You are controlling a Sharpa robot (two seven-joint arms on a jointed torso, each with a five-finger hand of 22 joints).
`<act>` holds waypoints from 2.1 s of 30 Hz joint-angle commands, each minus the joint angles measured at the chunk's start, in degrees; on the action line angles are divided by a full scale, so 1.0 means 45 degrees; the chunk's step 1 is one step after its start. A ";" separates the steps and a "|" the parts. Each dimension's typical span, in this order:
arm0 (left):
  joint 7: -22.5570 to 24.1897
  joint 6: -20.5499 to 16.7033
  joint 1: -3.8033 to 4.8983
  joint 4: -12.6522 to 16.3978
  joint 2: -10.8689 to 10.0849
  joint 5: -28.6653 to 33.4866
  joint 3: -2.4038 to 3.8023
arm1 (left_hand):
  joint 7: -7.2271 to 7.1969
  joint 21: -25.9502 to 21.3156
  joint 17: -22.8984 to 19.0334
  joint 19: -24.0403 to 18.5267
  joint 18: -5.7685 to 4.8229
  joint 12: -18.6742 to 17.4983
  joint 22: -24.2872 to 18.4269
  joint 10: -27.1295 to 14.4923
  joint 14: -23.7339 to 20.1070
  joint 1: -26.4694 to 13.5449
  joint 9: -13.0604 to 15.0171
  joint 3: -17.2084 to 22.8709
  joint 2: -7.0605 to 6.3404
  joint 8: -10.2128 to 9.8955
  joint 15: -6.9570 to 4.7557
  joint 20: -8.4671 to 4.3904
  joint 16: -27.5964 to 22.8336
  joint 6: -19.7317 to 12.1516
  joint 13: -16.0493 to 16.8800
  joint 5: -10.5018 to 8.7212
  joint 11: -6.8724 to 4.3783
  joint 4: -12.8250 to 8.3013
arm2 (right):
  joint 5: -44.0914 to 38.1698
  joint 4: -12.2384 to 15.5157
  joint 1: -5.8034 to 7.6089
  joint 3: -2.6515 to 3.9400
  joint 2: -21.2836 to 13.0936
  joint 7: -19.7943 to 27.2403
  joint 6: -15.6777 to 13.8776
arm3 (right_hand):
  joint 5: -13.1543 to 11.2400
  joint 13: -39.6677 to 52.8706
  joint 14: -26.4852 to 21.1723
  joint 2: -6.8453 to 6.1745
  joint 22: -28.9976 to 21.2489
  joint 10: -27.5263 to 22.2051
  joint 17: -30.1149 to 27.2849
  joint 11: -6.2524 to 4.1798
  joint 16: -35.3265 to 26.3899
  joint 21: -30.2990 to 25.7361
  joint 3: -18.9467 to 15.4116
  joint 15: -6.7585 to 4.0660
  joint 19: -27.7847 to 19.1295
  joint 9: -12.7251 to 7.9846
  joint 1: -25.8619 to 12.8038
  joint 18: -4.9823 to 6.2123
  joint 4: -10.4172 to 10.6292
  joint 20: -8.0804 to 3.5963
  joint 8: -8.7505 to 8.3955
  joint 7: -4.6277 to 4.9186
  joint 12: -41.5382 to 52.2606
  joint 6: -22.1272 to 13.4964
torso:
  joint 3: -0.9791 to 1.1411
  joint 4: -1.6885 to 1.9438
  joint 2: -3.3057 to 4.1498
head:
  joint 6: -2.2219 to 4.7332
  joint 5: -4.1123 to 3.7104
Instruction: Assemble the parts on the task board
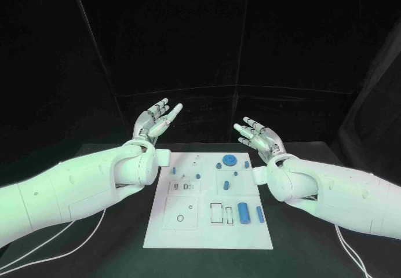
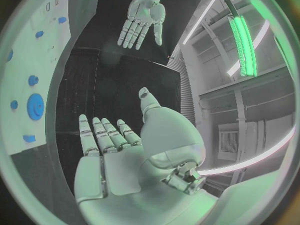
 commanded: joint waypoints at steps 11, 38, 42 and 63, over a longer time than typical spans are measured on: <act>0.0590 0.1489 0.0023 0.0045 -0.0486 0.0231 -0.0010 | 0.1688 0.0881 0.0468 0.2981 0.0333 0.0450 0.0479 0.2414 0.3555 0.0915 0.0213 0.0337 0.0481 0.0412 0.0122 0.0200 0.0976 0.1769 0.0244 0.0079 0.0532 0.0143 | -0.5149 -0.1277 0.0204 -0.0076 0.0000 -0.0694 0.2354 | -0.0162 0.0410 0.8514 -0.0460 0.0726 0.8210 0.0417 -0.0586 0.1366 0.2086 0.0773 -0.0798 0.5867 0.0600 0.2448 0.1562 -0.2247 -0.0042 0.1314 0.1322 0.1332 0.7589 | -0.0006 -0.0044 0.0191 | 0.0080 -0.0098; 0.0134 0.2947 0.0016 0.2992 -0.2146 0.0107 -0.0021 | 0.1061 0.2954 0.1451 0.8967 0.0950 0.1884 0.1110 0.9429 0.8353 0.1738 0.0498 -0.0270 0.1347 0.1640 -0.1341 -0.0616 0.2373 0.7783 0.0494 0.0071 -0.0572 -0.0516 | -1.5123 -0.1896 0.1910 0.0057 0.0074 -0.3483 0.2304 | 0.0237 0.0414 1.5131 -0.1268 0.2306 1.1996 0.1635 -0.1877 0.2624 0.6007 0.1744 -0.2802 1.0753 0.0509 0.2571 0.1508 -0.3114 -0.2297 0.0723 0.0487 0.0468 1.0472 | -0.0331 0.0555 0.1895 | 0.0757 -0.0645; 0.0048 0.3058 0.0014 0.3381 -0.2253 0.0106 -0.0022 | 0.1072 0.2923 0.1461 0.8951 0.0947 0.1840 0.1087 0.9419 0.8329 0.1754 0.0480 -0.0290 0.1363 0.1611 -0.1329 -0.0608 0.2328 0.7781 0.0480 0.0071 -0.0562 -0.0547 | -1.6531 -0.1964 0.2000 0.0141 0.0242 -0.4346 0.2901 | 0.0167 0.0402 1.5365 -0.1376 0.2784 1.1922 0.2214 -0.1907 0.3257 0.6786 0.1831 -0.2858 1.0779 0.0500 0.2389 0.1487 -0.3092 -0.2438 0.0587 0.0464 0.0428 1.0534 | -0.0362 0.0624 0.2071 | 0.0809 -0.0731; -0.0192 0.3413 0.0013 0.3783 -0.2315 0.0105 -0.0022 | 0.1189 0.2697 0.1489 0.8785 0.0931 0.1590 0.0925 0.9337 0.8074 0.1713 0.0418 -0.0488 0.1449 0.1421 -0.1213 -0.0514 0.1993 0.7732 0.0447 0.0069 -0.0455 -0.0644 | -1.9266 -0.1853 0.2208 0.0201 0.0734 -0.6344 0.5217 | -0.0152 0.0403 1.5210 -0.1621 0.5016 1.0867 0.5827 -0.1817 0.8786 1.0347 0.2355 -0.2733 1.0236 0.0501 0.1702 0.1530 -0.3015 -0.2341 0.0538 0.0361 0.0454 1.0048 | -0.0369 0.0683 0.2608 | 0.0988 -0.0900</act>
